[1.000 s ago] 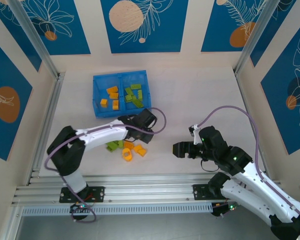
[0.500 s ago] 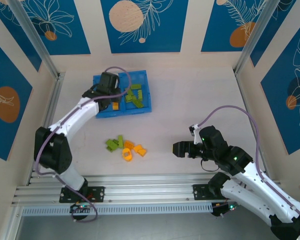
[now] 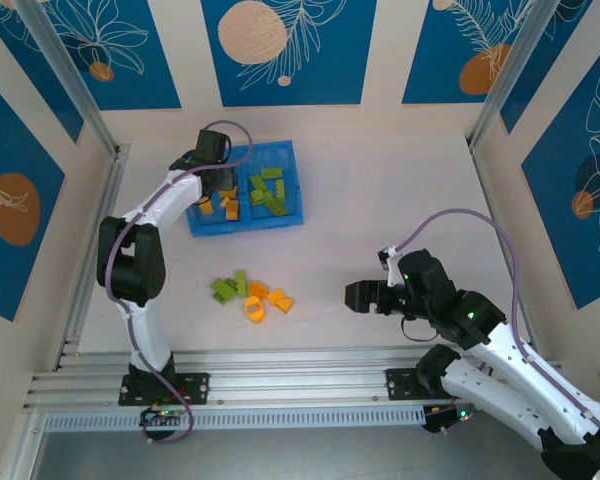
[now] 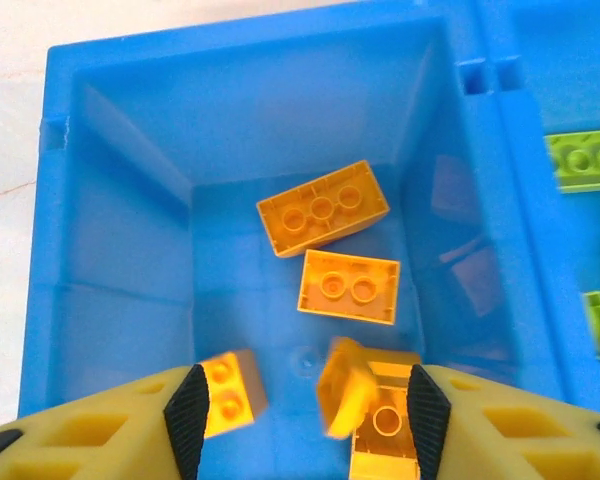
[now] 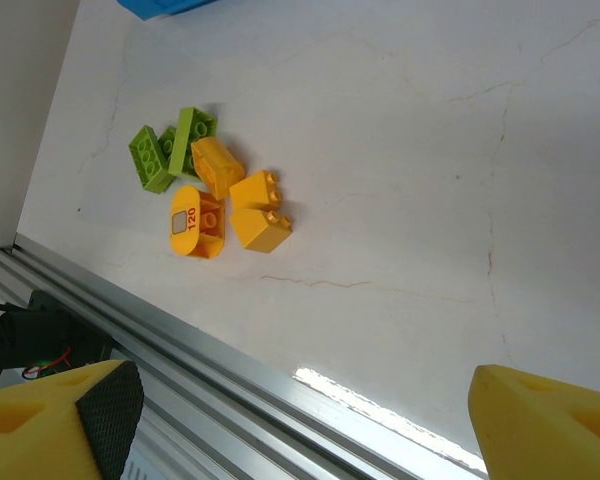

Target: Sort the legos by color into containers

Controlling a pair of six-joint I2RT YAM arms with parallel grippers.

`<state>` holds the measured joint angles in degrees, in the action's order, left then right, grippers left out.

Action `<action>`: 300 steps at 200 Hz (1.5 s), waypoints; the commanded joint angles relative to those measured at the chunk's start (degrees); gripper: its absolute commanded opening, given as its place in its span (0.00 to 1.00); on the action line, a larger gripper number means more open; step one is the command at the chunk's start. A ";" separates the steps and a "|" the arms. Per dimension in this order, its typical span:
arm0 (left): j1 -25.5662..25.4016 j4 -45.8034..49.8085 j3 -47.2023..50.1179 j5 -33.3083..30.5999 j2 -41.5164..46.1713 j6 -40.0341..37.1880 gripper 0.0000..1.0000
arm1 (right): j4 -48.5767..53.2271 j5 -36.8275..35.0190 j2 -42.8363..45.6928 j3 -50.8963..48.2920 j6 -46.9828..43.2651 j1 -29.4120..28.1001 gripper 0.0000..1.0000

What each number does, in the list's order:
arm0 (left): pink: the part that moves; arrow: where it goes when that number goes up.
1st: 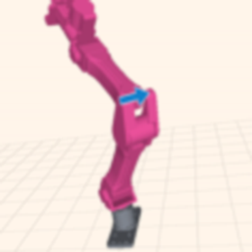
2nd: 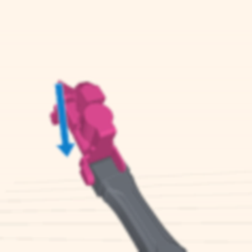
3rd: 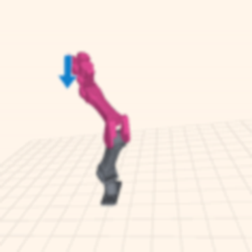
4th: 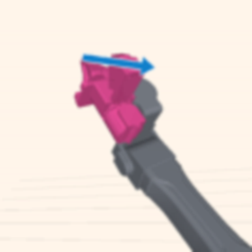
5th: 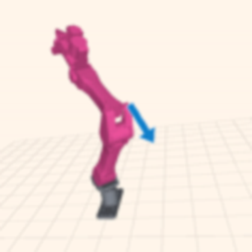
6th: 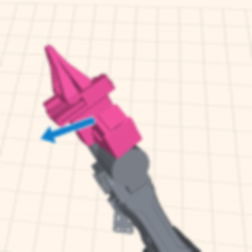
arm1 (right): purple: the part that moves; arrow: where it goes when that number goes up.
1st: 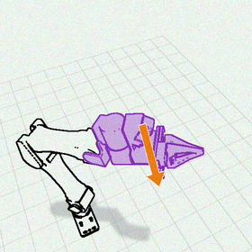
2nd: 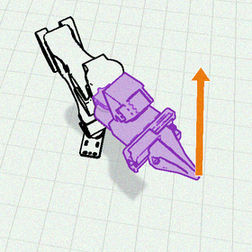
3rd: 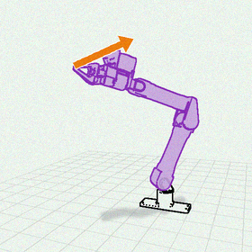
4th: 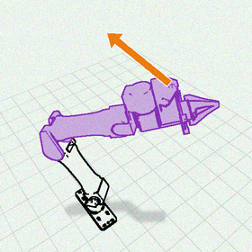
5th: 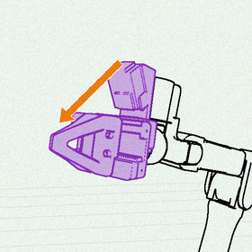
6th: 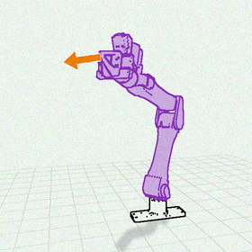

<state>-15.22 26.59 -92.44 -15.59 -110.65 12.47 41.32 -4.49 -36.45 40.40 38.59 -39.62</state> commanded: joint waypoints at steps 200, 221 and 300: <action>-21.53 11.29 49.18 35.84 71.03 -10.81 0.69 | -26.85 -12.35 -59.41 15.36 -17.84 -22.70 0.72; -21.52 11.38 49.45 35.49 71.14 -11.42 0.74 | -25.78 -16.11 -62.61 17.08 -17.42 -22.74 0.71; -21.53 11.51 49.99 33.32 72.07 -12.54 0.91 | -27.22 -14.45 -67.26 17.73 -16.41 -23.14 0.50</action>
<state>-36.40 38.41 -43.05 18.83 -39.57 0.95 16.05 -21.71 -101.86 56.88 21.43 -61.91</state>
